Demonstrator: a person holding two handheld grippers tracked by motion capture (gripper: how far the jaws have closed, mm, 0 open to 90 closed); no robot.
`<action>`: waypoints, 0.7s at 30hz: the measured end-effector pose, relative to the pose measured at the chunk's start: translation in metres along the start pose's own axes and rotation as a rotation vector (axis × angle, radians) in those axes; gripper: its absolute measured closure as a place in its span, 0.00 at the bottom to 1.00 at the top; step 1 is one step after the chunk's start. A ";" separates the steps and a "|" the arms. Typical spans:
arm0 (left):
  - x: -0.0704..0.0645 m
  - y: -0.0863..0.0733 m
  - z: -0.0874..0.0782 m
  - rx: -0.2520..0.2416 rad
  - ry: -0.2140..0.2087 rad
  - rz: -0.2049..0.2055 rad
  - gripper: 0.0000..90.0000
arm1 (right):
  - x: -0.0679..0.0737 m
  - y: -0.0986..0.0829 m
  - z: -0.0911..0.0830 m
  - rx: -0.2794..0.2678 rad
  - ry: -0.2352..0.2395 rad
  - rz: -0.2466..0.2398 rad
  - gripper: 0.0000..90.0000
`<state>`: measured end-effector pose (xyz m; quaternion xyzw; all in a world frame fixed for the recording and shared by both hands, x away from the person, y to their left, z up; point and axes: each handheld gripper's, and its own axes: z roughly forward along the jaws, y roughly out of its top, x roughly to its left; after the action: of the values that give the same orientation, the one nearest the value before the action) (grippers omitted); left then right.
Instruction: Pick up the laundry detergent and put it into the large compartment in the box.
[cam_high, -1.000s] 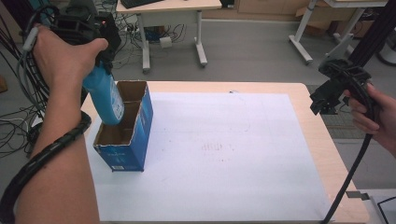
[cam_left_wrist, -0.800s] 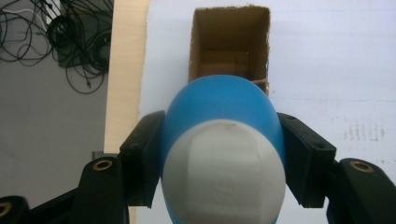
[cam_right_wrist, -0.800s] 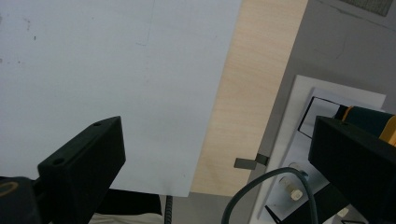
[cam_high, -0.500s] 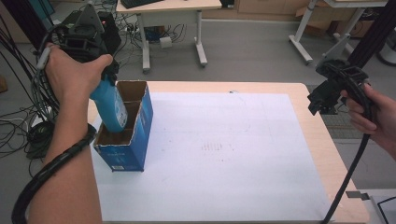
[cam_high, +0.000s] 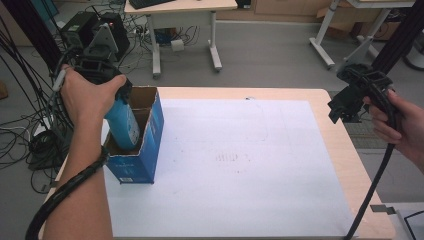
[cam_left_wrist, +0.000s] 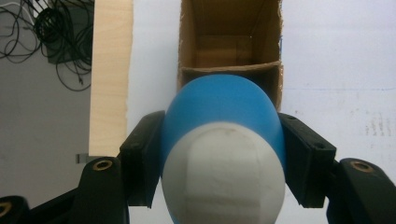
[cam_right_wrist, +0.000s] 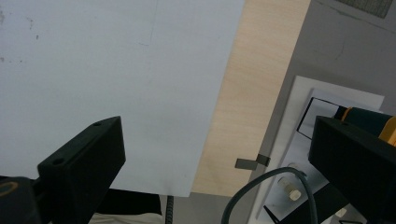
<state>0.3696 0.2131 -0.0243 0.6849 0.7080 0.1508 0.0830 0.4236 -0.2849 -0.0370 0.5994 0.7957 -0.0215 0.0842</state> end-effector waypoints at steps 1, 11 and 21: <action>0.000 -0.001 0.002 -0.001 0.001 0.000 0.43 | 0.000 0.000 0.000 0.000 0.000 0.001 0.04; -0.002 -0.004 0.023 0.020 -0.004 0.008 0.43 | 0.000 -0.001 0.000 0.000 0.004 0.002 0.04; -0.001 -0.007 0.044 0.036 -0.015 0.010 0.43 | 0.001 -0.003 -0.001 -0.003 0.003 0.000 0.04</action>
<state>0.3769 0.2161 -0.0683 0.6909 0.7065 0.1336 0.0752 0.4209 -0.2849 -0.0364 0.5994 0.7958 -0.0193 0.0838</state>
